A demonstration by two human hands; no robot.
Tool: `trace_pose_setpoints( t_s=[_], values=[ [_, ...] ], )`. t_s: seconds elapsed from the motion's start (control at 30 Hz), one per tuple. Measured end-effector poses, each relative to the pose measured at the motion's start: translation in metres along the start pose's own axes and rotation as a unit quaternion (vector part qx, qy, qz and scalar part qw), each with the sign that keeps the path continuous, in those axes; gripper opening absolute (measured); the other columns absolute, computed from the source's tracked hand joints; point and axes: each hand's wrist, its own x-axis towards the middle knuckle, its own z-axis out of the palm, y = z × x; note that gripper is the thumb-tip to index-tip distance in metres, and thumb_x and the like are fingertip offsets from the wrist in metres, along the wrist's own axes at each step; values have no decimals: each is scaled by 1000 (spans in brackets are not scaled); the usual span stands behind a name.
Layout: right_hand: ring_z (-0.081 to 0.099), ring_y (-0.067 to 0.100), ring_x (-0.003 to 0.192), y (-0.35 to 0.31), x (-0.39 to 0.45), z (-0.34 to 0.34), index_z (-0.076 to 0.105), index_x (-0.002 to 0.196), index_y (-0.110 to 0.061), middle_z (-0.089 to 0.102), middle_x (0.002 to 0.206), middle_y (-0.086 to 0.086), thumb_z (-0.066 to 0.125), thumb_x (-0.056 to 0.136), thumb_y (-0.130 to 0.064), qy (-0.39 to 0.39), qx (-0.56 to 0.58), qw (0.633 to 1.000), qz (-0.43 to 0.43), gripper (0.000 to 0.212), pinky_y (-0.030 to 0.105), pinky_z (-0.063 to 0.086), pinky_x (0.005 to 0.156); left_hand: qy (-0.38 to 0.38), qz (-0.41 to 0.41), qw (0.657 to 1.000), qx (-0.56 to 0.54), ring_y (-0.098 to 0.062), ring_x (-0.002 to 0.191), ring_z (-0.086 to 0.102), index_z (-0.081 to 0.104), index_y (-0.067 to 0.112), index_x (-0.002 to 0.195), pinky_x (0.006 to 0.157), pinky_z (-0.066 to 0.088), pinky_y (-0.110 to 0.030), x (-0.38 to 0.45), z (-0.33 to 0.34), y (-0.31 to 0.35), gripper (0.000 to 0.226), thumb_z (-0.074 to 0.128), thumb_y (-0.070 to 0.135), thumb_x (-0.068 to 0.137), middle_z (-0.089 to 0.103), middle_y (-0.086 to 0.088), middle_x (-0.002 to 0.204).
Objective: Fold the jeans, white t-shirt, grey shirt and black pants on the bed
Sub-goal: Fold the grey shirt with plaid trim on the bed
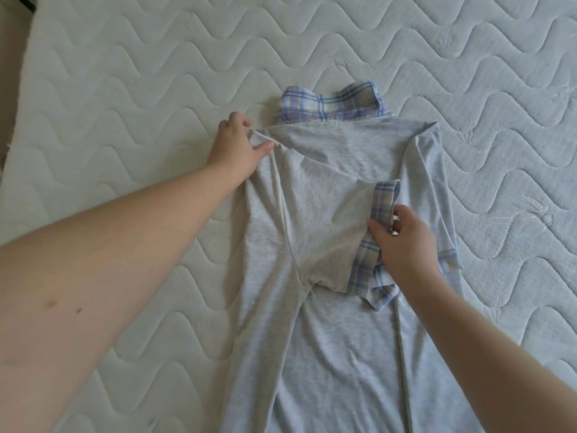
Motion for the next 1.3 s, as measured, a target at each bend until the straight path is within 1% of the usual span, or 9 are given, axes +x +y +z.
trace_pose_setpoints(
  t_s=[0.13,0.27,0.4,0.57,0.7,0.83,1.0,1.1,1.3],
  values=[
    [60,7,82,-1,-14,4,48,127,-30,56,103,-11,67,89,-31,62,15,998,13,42,25,49,67,-58,-123,989,-49,-29,106,64,65,7,118,94,51,-39,-9,4,-6,57,73,51,82,68,-11,116],
    [56,14,89,-1,-49,11,47,119,-30,50,101,-8,64,90,-31,137,-13,990,-40,33,36,49,80,-7,-115,989,-96,-29,103,64,67,7,109,92,51,-37,-10,2,-4,32,72,30,87,69,-11,112],
    [55,2,76,10,-93,27,50,102,-37,57,82,-12,66,87,-31,58,-11,997,-45,23,20,40,65,45,-167,963,-206,-24,105,64,65,12,112,96,51,-35,-2,4,0,27,67,28,90,68,-6,114],
    [62,-1,77,25,-120,44,59,92,-37,68,82,-14,63,90,-24,-62,26,998,12,14,11,44,64,77,-205,932,-288,-26,106,65,65,17,101,92,55,-38,0,0,1,12,58,18,92,68,-8,115],
    [68,6,75,21,-128,64,61,110,-27,70,84,-12,60,92,-31,-99,33,992,73,19,27,57,65,4,-239,913,-330,-24,89,67,59,17,85,77,58,-34,-31,-3,-8,8,58,14,93,68,-10,103],
    [70,16,83,12,-125,79,58,112,-18,71,86,-5,68,87,-41,-122,29,985,117,36,41,58,79,-115,-262,897,-336,-11,73,64,61,14,103,53,53,-22,-97,1,-23,12,59,24,98,67,-2,95],
    [64,17,69,13,-145,94,67,99,-13,69,78,0,70,84,-44,-219,-25,968,117,34,41,59,76,-201,-220,919,-259,-27,98,67,61,15,90,93,54,-39,-171,10,-51,16,63,29,95,69,-10,107],
    [63,12,74,24,-176,103,62,96,-20,65,82,-9,70,86,-38,-251,-61,963,82,22,26,52,63,-237,-237,902,-273,-16,96,65,61,16,114,80,54,-31,-209,15,-64,26,64,32,94,68,-2,110],
    [56,5,68,54,-254,118,62,97,-20,58,75,-14,66,88,-33,-294,-84,945,115,17,17,41,54,-234,-276,875,-323,-24,103,66,59,10,120,85,54,-34,-275,22,-77,31,62,28,96,68,-11,118]
  ],
)
